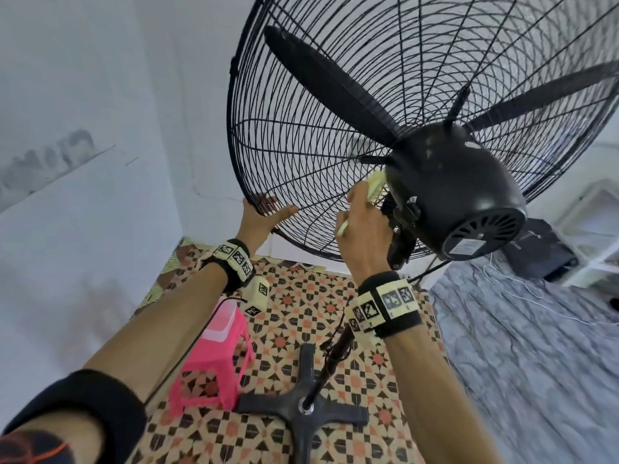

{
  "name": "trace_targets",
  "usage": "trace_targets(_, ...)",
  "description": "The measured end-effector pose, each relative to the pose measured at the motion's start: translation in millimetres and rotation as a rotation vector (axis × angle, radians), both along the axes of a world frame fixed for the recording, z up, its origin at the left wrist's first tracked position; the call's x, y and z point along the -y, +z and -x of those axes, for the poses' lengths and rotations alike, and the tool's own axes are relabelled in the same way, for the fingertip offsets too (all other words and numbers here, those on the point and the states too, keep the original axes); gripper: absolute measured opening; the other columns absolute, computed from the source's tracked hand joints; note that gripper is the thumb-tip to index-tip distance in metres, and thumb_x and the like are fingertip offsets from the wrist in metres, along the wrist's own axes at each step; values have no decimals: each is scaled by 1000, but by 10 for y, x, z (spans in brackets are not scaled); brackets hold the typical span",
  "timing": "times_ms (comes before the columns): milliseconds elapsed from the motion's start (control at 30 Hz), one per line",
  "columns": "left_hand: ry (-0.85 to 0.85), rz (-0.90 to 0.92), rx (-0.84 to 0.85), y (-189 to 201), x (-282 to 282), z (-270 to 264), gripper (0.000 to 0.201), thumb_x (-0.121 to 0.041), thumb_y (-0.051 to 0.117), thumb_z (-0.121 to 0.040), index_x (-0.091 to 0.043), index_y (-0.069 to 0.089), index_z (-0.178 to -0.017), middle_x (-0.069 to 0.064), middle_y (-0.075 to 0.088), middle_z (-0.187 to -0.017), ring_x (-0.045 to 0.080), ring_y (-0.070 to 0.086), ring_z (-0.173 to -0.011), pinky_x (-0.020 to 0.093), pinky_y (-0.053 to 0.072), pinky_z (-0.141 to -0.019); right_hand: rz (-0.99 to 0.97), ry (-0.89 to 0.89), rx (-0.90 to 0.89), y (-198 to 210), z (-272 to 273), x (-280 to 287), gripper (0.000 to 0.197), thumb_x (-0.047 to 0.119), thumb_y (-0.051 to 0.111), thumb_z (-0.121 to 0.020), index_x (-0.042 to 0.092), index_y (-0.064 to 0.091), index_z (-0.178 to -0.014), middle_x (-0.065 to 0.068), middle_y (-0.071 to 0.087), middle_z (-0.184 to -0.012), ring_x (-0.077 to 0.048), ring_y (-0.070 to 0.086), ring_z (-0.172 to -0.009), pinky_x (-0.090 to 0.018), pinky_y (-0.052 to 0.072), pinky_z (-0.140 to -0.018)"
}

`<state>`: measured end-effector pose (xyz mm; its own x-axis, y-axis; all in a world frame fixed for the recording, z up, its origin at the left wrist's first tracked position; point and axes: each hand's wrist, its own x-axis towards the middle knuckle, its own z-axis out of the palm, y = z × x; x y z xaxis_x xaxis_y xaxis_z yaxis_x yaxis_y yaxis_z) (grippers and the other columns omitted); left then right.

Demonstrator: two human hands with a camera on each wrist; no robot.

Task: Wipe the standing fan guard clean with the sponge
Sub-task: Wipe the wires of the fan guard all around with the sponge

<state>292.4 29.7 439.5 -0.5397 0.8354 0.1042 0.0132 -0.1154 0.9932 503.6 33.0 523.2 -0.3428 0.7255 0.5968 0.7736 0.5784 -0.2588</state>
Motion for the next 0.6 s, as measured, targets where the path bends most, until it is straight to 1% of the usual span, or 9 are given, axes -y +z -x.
trace_targets(33,-1,-2,-4,-3,4,-3,143,-72,92,-44,-14,28,-157,8,49,-152,23,48,-140,37,38,-116,14,-19,9,-2,6,6,25,6,55,-99,4,43,-121,-6,55,-72,-24,46,-57,-21,24,-43)
trace_targets(100,5,2,-10,-4,8,14,147,-77,92,-41,-15,27,-157,7,49,-152,22,48,-140,40,37,-119,90,-100,81,-46,-6,-1,38,2,58,-96,5,40,-129,-7,57,-84,-22,45,-68,-24,28,-49)
trace_targets(167,10,6,1,-34,0,33,147,-78,92,-38,-15,30,-156,7,52,-150,22,51,-138,45,38,-120,162,-155,113,-52,-63,-6,44,1,62,-93,9,37,-129,-4,53,-93,-20,47,-76,-25,32,-52)
trace_targets(300,3,7,1,-47,-17,42,146,-76,93,-41,-16,27,-157,5,50,-151,21,50,-138,46,38,-120,164,-88,48,-14,-27,32,34,5,60,-97,10,40,-124,-6,57,-85,-24,54,-71,-30,37,-55)
trace_targets(400,-4,8,-16,-61,-40,44,135,-66,94,-53,-15,26,-158,2,48,-152,17,48,-137,37,37,-118,180,-87,72,-57,16,21,38,3,62,-95,10,41,-126,-11,65,-86,-23,55,-68,-22,33,-48)
trace_targets(433,-2,12,-14,-64,-46,47,128,-58,93,-59,-14,25,-158,1,47,-151,15,47,-134,33,37,-114,211,-98,94,-80,5,-5,42,0,63,-93,9,40,-128,-12,67,-90,-24,54,-69,-22,35,-49)
trace_targets(500,8,17,-4,-81,-58,53,115,-45,90,-66,-13,26,-156,-1,50,-142,13,49,-128,31,38,-111,248,-106,107,-67,-32,-14,45,-4,65,-90,8,41,-126,-14,69,-94,-25,53,-72,-31,43,-56)
trace_targets(533,11,15,3,-85,-70,51,113,-45,90,-66,-13,28,-155,-2,53,-138,13,51,-126,32,40,-111,236,-105,100,-39,-52,-10,43,-3,66,-89,8,43,-124,-13,68,-94,-25,52,-73,-34,44,-58)
trace_targets(600,19,16,8,-95,-88,52,113,-45,90,-65,-14,29,-154,-4,54,-133,14,53,-124,32,41,-110,177,-96,104,16,-38,30,37,1,66,-91,10,45,-120,-9,64,-88,-24,49,-72,-32,39,-58)
